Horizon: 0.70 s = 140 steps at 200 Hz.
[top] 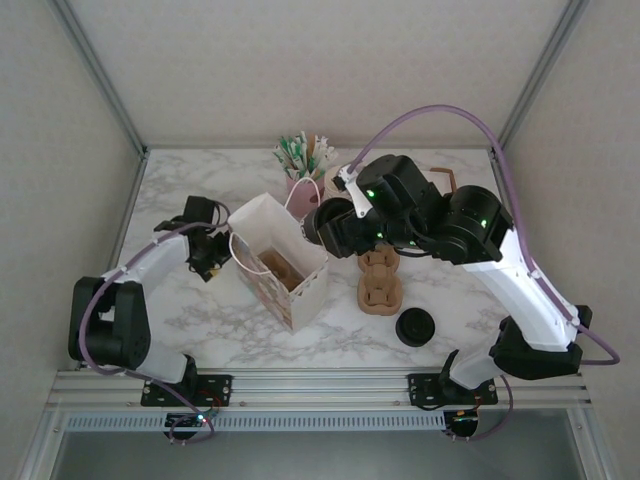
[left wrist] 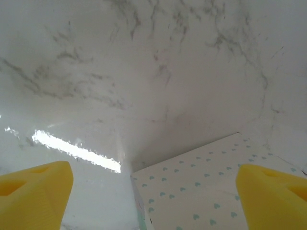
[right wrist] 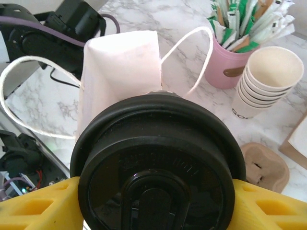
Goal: Pack the takeout coffee
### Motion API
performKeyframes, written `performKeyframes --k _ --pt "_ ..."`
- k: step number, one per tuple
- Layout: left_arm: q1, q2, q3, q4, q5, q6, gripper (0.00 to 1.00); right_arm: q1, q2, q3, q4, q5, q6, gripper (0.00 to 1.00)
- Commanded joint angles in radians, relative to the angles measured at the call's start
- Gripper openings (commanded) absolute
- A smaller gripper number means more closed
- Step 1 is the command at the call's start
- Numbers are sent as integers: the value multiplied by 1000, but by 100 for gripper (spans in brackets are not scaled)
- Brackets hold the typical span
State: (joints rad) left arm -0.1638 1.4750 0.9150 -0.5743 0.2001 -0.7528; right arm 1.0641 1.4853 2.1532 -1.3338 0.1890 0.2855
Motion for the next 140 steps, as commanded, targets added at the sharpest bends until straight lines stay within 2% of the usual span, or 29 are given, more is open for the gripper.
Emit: performKeyframes --k 1,65,140 --pt "-36 -53 -37 26 -22 -74 88 10 18 25 49 -50 -28 67" --pt "-148 -125 -81 59 -59 -149 89 21 88 32 35 -146 -111 68" --pt "-180 -82 -67 136 11 -150 90 19 217 90 -70 -166 -260 68"
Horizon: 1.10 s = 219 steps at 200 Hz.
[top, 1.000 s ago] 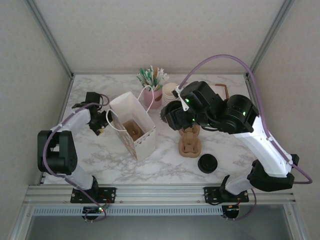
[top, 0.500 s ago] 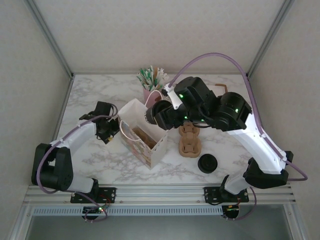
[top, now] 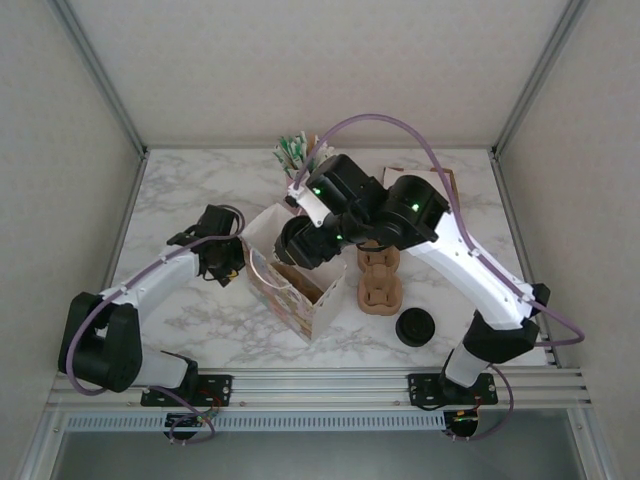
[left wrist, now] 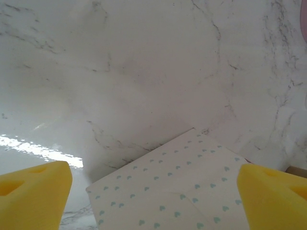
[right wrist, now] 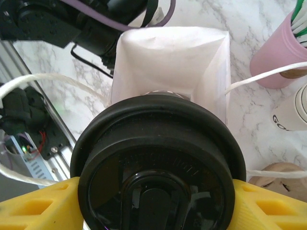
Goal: Pack the takeout coffee
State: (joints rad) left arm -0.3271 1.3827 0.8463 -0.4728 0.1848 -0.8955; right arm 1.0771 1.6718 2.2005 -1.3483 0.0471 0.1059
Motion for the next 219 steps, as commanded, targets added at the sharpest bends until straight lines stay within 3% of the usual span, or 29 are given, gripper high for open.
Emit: performKeyframes --k 1,94,219 --pt "-16 9 2 35 27 -7 90 6 32 43 -58 -24 -82 68" --pt "-17 -2 48 -40 9 69 91 -15 205 148 -158 -46 -144 66" --pt "-9 -42 62 -114 -50 111 92 -21 308 139 -141 -46 -155 65"
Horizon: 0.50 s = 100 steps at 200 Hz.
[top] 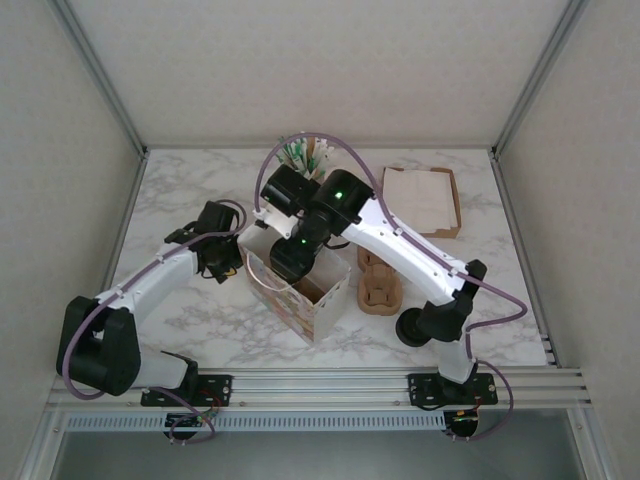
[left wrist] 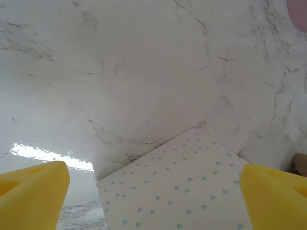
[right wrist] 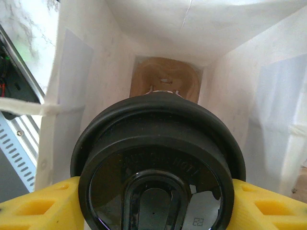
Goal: Pack the takeout coffee
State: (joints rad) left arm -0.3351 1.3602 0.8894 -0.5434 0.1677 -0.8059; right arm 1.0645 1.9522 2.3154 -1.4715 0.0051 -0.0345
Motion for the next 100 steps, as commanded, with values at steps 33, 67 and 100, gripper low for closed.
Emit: performKeyframes --k 33,67,100 --pt "7 -26 13 -50 -43 22 92 -8 49 19 -26 16 -5 64" --pt "15 -28 9 -55 -55 19 92 -8 38 -33 -2 12 14 63" --pt "21 -30 1 -52 -64 10 92 -8 36 -84 34 -5 34 61"
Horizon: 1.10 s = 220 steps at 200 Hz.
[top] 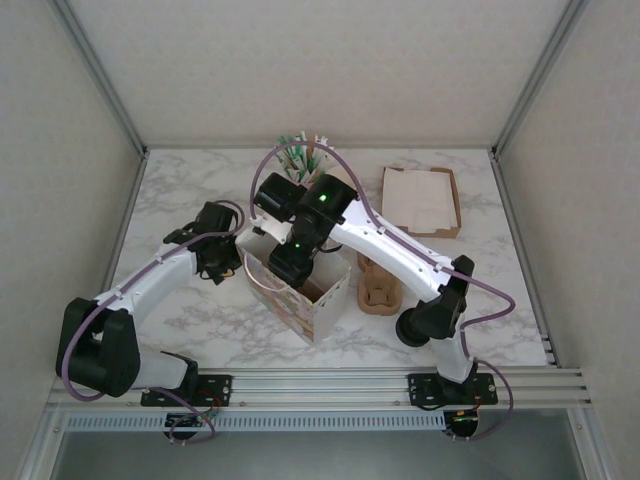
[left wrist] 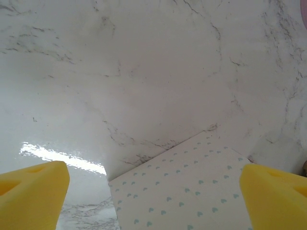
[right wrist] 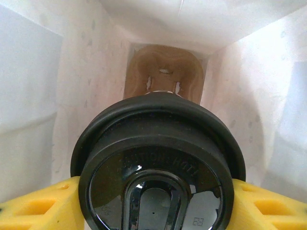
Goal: Pack the takeout coffee
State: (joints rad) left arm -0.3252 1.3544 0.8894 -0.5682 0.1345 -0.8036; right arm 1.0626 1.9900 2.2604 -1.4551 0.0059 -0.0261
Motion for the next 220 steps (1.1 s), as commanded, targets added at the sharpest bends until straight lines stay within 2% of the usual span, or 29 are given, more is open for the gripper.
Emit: performKeyframes --k 1,151,220 --pt "12 -24 0 -26 -31 7 92 -6 -2 -30 18 -6 24 61" --pt "84 -27 -77 18 -10 -15 86 -5 53 -103 83 -9 46 59" --pt "87 -5 -92 32 -3 -8 83 -5 51 -151 150 -8 56 59"
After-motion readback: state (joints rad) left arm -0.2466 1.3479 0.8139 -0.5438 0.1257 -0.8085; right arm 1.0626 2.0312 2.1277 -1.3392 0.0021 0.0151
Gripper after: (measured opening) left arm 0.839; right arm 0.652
